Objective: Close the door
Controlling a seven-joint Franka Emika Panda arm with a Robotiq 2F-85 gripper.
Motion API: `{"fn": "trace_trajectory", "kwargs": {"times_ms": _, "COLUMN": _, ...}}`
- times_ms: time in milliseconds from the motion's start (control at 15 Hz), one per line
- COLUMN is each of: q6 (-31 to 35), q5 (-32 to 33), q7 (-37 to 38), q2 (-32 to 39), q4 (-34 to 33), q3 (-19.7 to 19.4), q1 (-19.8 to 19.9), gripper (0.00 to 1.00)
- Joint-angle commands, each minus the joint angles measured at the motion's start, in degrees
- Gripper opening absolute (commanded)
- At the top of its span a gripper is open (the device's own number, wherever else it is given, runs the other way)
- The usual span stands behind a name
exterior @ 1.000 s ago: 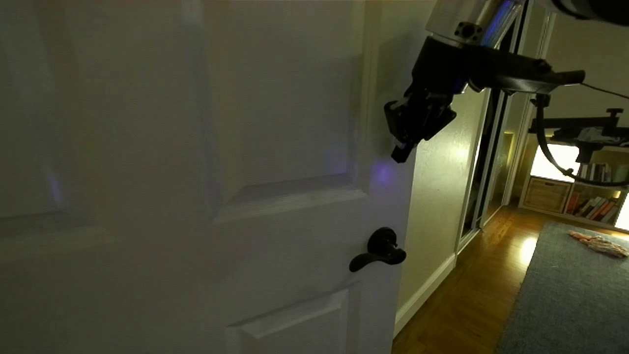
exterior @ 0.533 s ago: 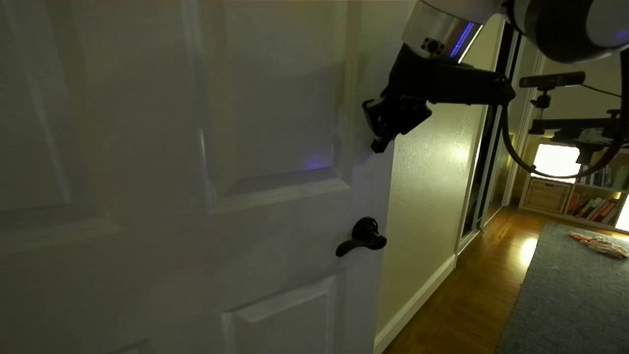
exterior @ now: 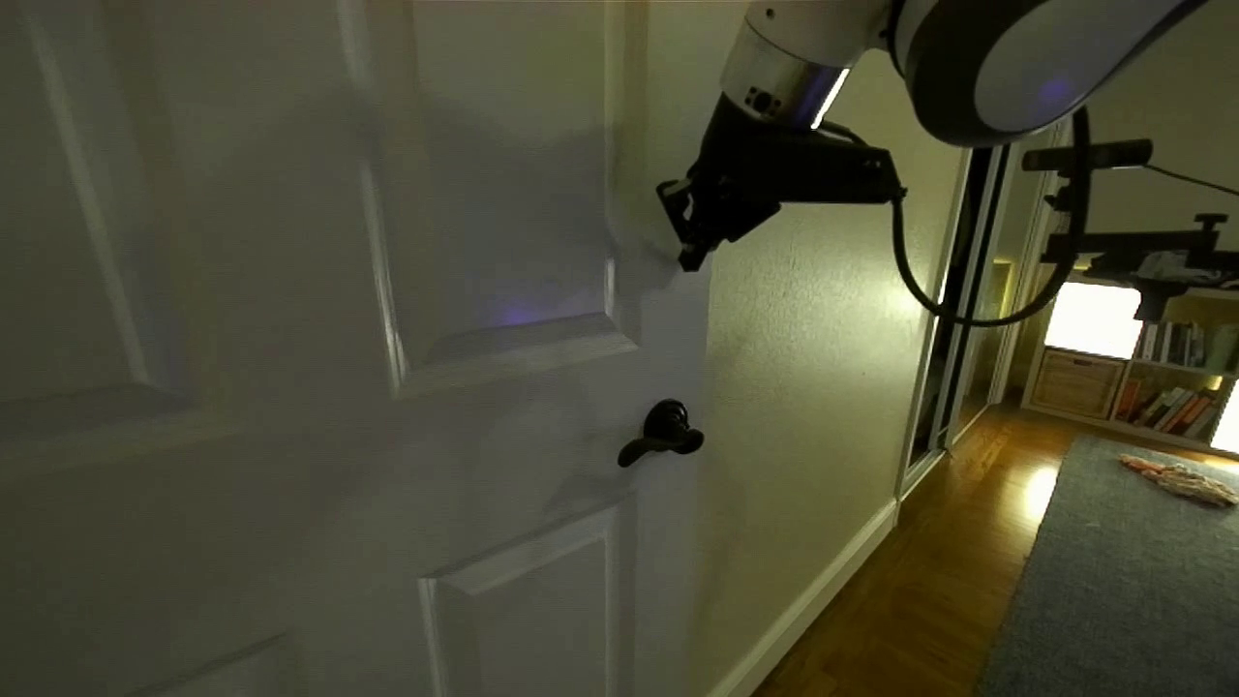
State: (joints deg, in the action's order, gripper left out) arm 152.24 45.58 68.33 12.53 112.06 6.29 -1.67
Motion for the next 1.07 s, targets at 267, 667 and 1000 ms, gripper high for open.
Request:
{"fn": "trace_trajectory", "kwargs": {"times_ms": 267, "q6": 2.33, "q5": 1.76, "q7": 1.06, "q2": 8.64, "q4": -10.38, "q3": -0.89, "q1": -0.35, "gripper": 0.05}}
{"fn": "trace_trajectory", "kwargs": {"times_ms": 667, "q6": 2.92, "q5": 1.78, "q7": -0.69, "q2": 14.86, "q4": -18.73, "q3": -0.9, "q1": -0.39, "gripper": 0.05}}
{"fn": "trace_trajectory", "kwargs": {"times_ms": 1000, "q6": 3.27, "q5": 1.59, "q7": -3.3, "q2": 20.71, "q4": -26.42, "q3": -0.75, "q1": -0.38, "gripper": 0.05}}
